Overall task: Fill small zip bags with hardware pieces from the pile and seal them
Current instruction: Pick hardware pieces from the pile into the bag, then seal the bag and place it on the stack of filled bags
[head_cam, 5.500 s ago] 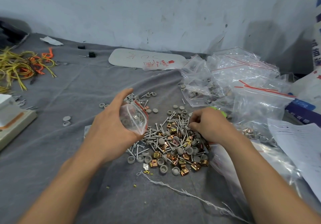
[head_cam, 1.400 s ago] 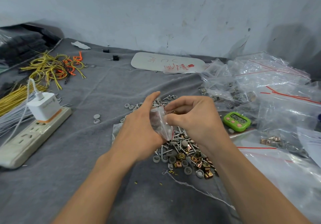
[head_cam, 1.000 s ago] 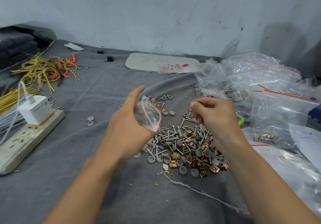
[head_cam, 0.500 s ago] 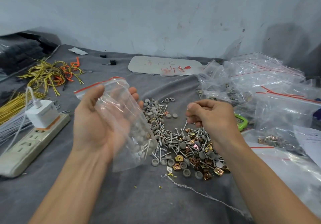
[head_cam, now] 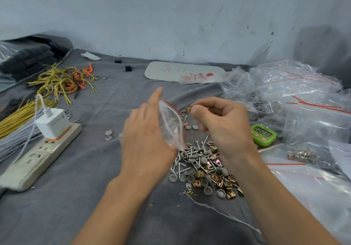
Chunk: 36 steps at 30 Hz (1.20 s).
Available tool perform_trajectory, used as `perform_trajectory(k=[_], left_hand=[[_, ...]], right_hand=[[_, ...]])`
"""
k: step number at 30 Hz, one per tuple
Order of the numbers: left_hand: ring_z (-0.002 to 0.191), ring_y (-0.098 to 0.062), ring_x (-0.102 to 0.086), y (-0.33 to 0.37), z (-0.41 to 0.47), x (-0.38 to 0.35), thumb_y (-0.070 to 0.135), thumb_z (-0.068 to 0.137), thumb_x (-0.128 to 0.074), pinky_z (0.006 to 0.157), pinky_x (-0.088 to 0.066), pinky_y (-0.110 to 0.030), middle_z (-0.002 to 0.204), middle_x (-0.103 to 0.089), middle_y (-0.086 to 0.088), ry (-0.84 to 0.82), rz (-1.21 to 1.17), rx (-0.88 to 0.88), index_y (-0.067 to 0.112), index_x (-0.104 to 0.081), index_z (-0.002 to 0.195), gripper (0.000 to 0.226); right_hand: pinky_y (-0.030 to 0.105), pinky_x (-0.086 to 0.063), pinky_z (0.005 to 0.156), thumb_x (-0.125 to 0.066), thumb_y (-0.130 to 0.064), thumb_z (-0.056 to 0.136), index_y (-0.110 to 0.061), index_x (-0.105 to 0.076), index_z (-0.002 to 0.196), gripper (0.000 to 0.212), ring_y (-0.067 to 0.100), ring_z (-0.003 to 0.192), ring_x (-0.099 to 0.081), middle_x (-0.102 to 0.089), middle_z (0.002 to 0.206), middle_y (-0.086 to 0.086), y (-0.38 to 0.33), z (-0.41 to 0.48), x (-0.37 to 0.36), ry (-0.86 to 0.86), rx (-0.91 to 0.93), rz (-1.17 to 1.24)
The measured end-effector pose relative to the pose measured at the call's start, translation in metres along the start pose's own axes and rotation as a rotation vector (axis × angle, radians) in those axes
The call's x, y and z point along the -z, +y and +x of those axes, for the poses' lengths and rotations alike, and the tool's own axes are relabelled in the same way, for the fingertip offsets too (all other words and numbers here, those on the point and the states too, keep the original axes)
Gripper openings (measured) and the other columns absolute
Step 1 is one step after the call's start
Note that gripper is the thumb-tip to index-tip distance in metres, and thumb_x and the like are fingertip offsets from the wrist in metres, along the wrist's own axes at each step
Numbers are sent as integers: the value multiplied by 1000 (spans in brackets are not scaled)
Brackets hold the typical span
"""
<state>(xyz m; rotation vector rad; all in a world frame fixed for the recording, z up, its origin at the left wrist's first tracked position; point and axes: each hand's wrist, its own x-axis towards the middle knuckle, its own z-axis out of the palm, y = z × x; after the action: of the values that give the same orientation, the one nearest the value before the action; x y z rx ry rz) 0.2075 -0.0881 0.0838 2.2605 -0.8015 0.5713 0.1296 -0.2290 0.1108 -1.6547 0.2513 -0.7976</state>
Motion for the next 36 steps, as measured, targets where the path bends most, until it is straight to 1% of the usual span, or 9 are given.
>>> perform_trajectory(k=[3,6,8,11,14,19,23,30,36], left_hand=[[113,-4,-45,2,-3,-9,54,71,-67,95,-39,-26,132,-52,19,-240,-155,1,42,-13,157,102],[123,3,-50,3,-6,-7,58,57,-61,98,-47,-30,136,-53,26,-361,-324,61,58,-7,152,109],[113,10,-53,4,-7,-2,58,57,-63,89,-45,-18,127,-56,29,-355,-366,85,64,-8,148,107],[97,0,-64,-1,-6,2,45,67,-78,75,-49,-16,120,-61,25,-309,-433,125,67,-13,145,104],[85,-7,-66,-8,-5,4,25,75,-84,60,-49,-12,114,-59,27,-291,-471,179,68,-16,144,106],[92,3,-64,-10,-5,4,20,76,-81,73,-46,-16,106,-59,34,-311,-498,219,64,-21,145,101],[88,11,-60,-10,-5,4,19,75,-78,62,-42,-9,101,-62,34,-306,-476,217,64,-21,145,102],[71,2,-60,-11,-4,11,16,74,-76,62,-41,-20,95,-62,32,-317,-476,215,59,-22,148,100],[83,5,-63,-14,-5,7,22,74,-78,63,-44,-11,98,-63,33,-332,-455,197,62,-25,145,98]], right_hand=[[16,-47,52,-84,-20,79,-30,-82,81,10,2,52,-63,-72,62,-14,1,-2,-5,-76,52,-330],[29,-56,58,-79,-23,85,-34,-83,87,12,13,65,-72,-75,70,-16,3,0,-11,-183,-12,-494],[37,-61,63,-75,-22,88,-37,-82,85,17,21,72,-74,-76,73,-16,2,3,-8,-202,-35,-427],[20,-56,65,-76,-22,87,-36,-80,77,18,2,73,-71,-75,72,-20,9,15,13,24,-37,-393],[9,-46,56,-78,-24,87,-38,-78,74,19,-3,63,-65,-73,71,-21,26,26,37,68,-134,-726],[37,-59,88,-72,-31,88,-32,-82,93,12,23,93,-71,-79,97,-4,53,25,40,-191,-257,-1188],[38,-56,91,-66,-37,87,-29,-80,99,20,28,100,-69,-77,104,0,59,29,31,-193,-212,-1358],[38,-38,81,-67,-30,89,-20,-63,91,11,30,104,-65,-72,107,6,62,33,31,-198,-267,-1486],[43,-37,103,-61,-27,96,-27,-67,102,9,24,112,-62,-69,110,-2,57,25,30,-290,-144,-1507]])
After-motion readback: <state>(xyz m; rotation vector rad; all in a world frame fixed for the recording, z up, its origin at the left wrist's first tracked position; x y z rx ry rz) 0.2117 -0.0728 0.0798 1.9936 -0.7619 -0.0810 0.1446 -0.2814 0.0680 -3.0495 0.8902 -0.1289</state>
